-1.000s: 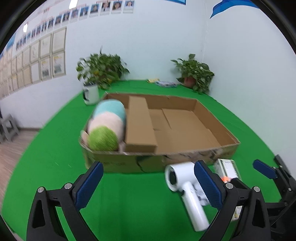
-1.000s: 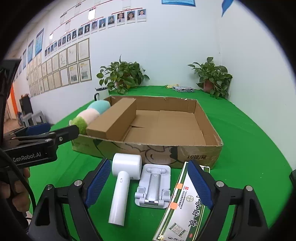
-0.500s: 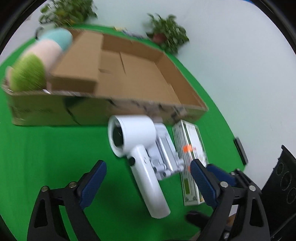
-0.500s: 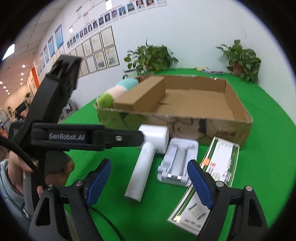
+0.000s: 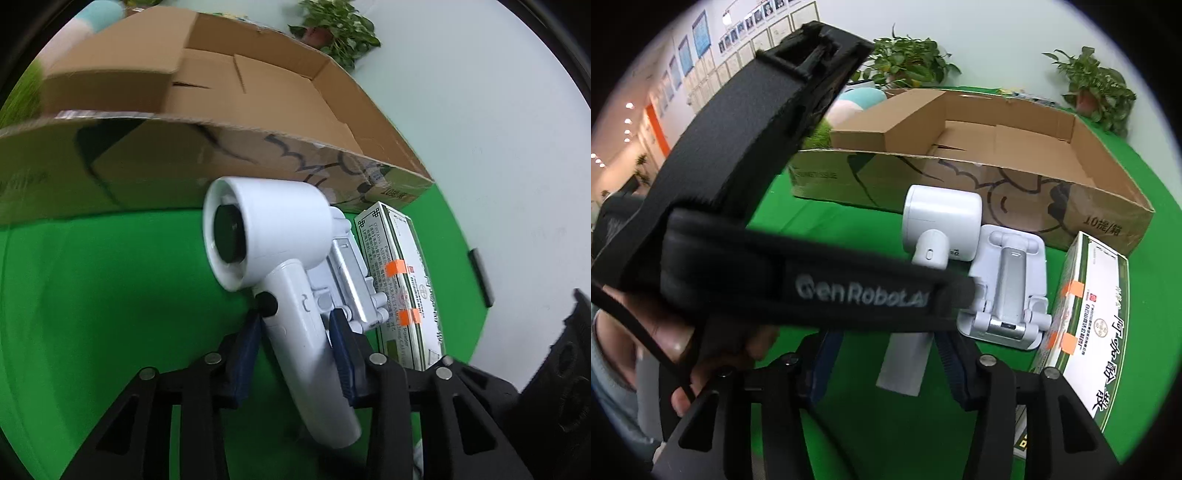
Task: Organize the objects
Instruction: 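Move the left gripper to the white hair dryer and close on its handle, then lift the hair dryer and carry it over the open cardboard box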
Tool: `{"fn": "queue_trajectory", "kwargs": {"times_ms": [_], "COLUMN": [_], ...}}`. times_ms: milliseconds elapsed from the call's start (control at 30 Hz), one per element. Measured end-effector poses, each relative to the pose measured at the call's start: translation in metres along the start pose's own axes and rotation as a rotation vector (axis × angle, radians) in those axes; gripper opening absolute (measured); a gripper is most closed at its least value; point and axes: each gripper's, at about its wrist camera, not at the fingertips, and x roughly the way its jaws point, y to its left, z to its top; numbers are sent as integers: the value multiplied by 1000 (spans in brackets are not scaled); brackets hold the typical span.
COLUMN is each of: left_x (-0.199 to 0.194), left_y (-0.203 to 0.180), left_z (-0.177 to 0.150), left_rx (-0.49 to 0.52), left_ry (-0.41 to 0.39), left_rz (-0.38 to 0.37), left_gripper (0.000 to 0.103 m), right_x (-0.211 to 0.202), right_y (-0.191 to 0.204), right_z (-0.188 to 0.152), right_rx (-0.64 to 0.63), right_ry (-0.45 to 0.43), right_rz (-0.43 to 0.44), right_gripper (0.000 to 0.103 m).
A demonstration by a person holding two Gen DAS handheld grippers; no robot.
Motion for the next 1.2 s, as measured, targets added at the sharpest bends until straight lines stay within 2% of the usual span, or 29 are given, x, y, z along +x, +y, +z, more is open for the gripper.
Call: {"fn": "queue_trajectory", "kwargs": {"times_ms": [33, 133, 400, 433, 600, 800, 1100, 1200], "left_x": [-1, -3, -11, -18, -17, -24, -72, -84], "left_y": [1, -4, -6, -8, -8, -21, -65, -72], "left_z": [-3, -15, -40, -51, -52, -61, -61, -59], "left_rx": [-8, -25, -82, -87, -96, -76, 53, 57], "left_ry": [-4, -17, -21, -24, -36, -63, -240, -283], "left_rz": [-7, 0, 1, 0, 5, 26, 37, 27], "left_gripper": [34, 33, 31, 31, 30, 28, 27, 27], "right_x": [1, -2, -22, -24, -20, -18, -69, -79], "right_y": [0, -5, 11, 12, 6, 4, 14, 18], "right_z": [-2, -10, -34, -35, -36, -33, -26, -16], "right_rx": [4, 60, 87, 90, 147, 179, 158, 129], "right_ry": [5, 19, 49, 50, 58, 88, -74, -111], "right_rz": [-20, 3, 14, 15, 36, 77, 36, 21], "right_gripper": [27, 27, 28, 28, 31, 31, 31, 30]}}
